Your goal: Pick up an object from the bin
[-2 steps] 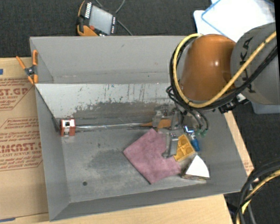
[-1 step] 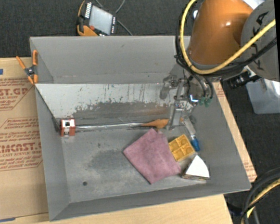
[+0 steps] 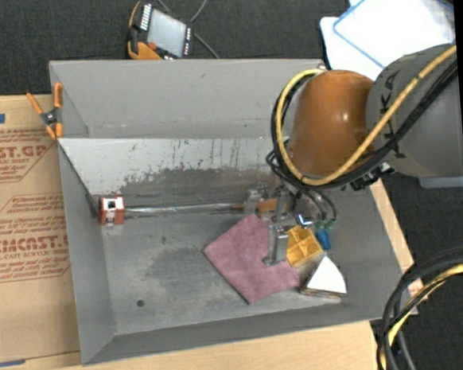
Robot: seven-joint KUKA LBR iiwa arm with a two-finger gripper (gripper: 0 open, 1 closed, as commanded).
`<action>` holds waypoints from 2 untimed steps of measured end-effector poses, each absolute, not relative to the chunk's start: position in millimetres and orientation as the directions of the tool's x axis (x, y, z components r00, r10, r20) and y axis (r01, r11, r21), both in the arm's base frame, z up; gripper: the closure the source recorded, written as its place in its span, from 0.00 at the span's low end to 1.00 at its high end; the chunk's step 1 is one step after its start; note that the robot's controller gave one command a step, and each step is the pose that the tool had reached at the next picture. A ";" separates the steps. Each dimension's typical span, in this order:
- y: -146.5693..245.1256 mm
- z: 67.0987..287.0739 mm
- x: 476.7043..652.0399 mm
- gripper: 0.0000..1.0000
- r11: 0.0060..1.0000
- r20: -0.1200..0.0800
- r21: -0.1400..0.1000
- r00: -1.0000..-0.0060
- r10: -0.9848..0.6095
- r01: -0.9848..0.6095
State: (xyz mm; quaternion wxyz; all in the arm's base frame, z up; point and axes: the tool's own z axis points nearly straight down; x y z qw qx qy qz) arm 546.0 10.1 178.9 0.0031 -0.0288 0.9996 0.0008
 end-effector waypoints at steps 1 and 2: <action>-8.8 177.7 573.7 0.00 1.000 -0.022 0.002 -1.000 0.017 0.017; 16.2 153.1 559.2 0.00 0.944 -0.016 -0.001 -0.944 -0.331 -0.331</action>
Offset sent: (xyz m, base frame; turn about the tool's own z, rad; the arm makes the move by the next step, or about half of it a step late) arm -0.0100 0.0371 -0.0625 -0.6777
